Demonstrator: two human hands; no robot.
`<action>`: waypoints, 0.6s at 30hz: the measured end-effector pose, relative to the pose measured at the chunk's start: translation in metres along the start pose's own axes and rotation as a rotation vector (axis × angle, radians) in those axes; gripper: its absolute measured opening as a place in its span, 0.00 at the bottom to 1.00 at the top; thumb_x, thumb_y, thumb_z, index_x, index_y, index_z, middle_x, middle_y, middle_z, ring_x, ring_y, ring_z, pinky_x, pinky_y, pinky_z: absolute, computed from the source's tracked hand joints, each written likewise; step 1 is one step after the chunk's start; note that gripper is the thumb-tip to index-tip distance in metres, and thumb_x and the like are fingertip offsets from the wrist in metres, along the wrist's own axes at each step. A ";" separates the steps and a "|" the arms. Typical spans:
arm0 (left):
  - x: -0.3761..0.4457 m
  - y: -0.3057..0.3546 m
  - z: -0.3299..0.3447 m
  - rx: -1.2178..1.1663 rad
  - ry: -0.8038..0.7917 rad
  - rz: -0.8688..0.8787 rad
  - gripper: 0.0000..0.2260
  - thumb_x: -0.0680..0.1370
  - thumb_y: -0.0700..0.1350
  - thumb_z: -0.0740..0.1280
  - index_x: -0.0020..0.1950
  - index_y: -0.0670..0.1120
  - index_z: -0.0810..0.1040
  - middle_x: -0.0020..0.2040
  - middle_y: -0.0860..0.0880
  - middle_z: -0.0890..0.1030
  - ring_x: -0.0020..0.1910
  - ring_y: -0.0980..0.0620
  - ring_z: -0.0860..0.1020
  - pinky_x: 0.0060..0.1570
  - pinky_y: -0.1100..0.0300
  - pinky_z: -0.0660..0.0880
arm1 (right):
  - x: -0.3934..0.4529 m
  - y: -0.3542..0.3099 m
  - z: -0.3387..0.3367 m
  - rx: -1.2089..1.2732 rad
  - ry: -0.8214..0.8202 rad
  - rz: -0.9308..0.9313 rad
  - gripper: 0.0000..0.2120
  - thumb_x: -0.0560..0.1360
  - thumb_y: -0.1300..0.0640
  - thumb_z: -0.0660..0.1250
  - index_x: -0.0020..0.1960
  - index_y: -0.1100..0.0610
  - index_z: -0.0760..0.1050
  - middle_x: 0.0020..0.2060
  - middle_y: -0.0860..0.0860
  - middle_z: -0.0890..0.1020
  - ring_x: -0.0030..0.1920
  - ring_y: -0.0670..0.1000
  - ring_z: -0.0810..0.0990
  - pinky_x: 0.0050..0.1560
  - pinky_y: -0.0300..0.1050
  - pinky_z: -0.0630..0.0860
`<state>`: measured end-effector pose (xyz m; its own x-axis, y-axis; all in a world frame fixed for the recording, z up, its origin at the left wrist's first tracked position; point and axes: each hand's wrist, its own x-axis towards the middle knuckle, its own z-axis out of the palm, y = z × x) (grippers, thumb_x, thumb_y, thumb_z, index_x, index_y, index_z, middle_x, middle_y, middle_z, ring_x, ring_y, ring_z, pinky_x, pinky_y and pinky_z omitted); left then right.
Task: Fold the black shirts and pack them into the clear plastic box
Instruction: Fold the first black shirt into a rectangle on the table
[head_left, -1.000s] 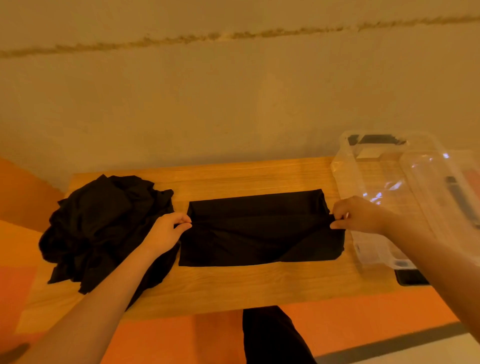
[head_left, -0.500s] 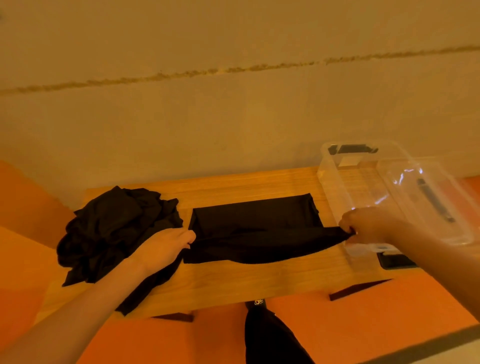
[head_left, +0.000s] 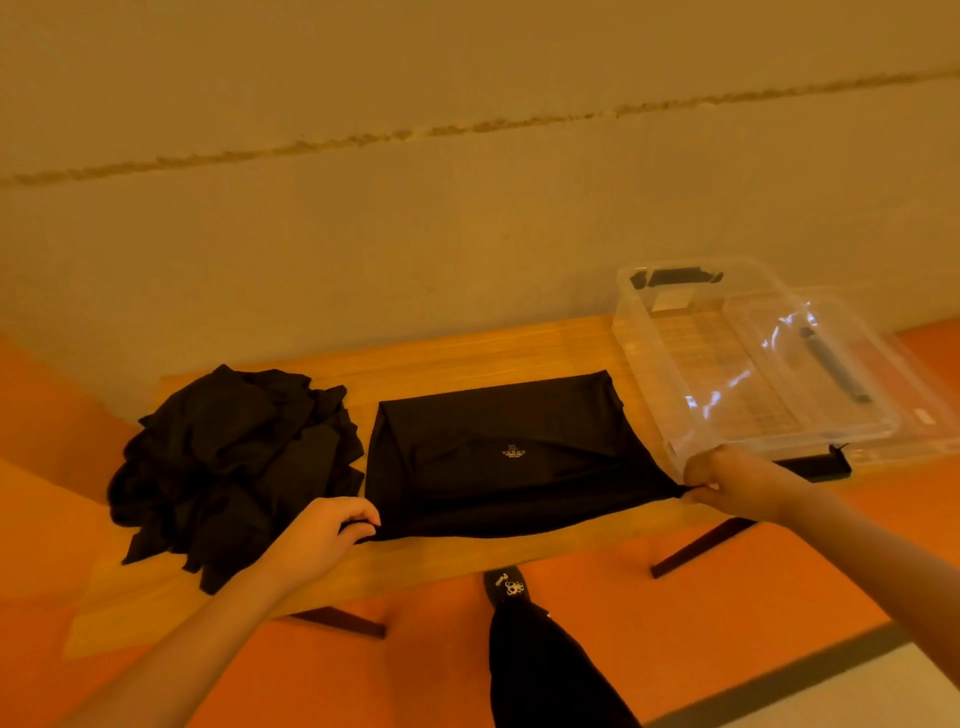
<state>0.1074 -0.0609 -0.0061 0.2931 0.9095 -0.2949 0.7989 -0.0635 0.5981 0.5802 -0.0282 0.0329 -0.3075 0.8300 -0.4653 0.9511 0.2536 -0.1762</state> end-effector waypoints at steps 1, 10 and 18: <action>-0.001 -0.001 -0.001 0.008 -0.026 -0.003 0.13 0.77 0.41 0.66 0.41 0.61 0.74 0.43 0.57 0.80 0.40 0.57 0.79 0.46 0.62 0.76 | 0.001 -0.001 -0.002 0.000 -0.039 0.028 0.11 0.74 0.50 0.67 0.40 0.56 0.79 0.39 0.47 0.81 0.40 0.44 0.78 0.43 0.33 0.73; 0.052 0.000 -0.038 -0.048 -0.042 -0.059 0.11 0.77 0.41 0.65 0.44 0.59 0.75 0.40 0.49 0.80 0.39 0.51 0.79 0.43 0.59 0.75 | 0.074 -0.015 -0.068 -0.086 -0.246 0.162 0.12 0.75 0.54 0.65 0.40 0.63 0.75 0.34 0.49 0.71 0.40 0.48 0.71 0.35 0.33 0.64; 0.165 -0.017 -0.060 -0.107 -0.017 -0.188 0.05 0.78 0.41 0.64 0.48 0.51 0.76 0.44 0.45 0.80 0.47 0.46 0.78 0.44 0.64 0.71 | 0.187 -0.013 -0.098 -0.270 -0.375 0.341 0.11 0.79 0.53 0.60 0.50 0.60 0.76 0.48 0.54 0.75 0.54 0.53 0.76 0.42 0.38 0.72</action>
<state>0.1105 0.1153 -0.0206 0.1540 0.8941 -0.4206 0.7803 0.1511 0.6068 0.5134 0.1725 0.0336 0.0755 0.6669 -0.7413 0.9568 0.1610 0.2422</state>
